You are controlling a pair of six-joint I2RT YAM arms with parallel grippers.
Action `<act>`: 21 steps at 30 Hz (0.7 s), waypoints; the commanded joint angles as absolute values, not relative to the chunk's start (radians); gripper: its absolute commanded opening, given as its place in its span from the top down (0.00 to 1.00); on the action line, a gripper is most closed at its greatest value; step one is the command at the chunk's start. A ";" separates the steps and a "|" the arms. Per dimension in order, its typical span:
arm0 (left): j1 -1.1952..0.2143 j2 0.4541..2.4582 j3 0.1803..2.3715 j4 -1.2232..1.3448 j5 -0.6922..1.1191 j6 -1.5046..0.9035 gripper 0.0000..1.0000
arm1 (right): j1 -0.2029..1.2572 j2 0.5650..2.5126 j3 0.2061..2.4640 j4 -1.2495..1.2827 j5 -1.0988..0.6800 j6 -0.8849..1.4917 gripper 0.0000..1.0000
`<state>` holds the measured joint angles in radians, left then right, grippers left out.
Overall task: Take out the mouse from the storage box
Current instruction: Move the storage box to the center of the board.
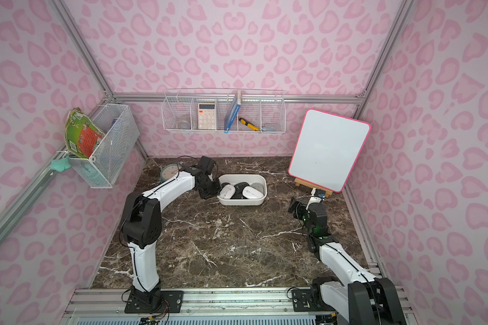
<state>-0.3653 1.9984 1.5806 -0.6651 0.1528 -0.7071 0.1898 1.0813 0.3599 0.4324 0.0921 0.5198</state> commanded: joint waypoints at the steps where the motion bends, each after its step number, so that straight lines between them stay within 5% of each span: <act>1: -0.380 1.930 1.498 -0.586 0.194 -0.721 1.00 | 0.192 1.084 0.364 0.453 0.086 0.520 0.04; 21: -0.562 1.629 1.066 -0.474 0.091 -0.789 1.00 | 0.402 1.214 0.464 0.423 -0.035 0.504 0.04</act>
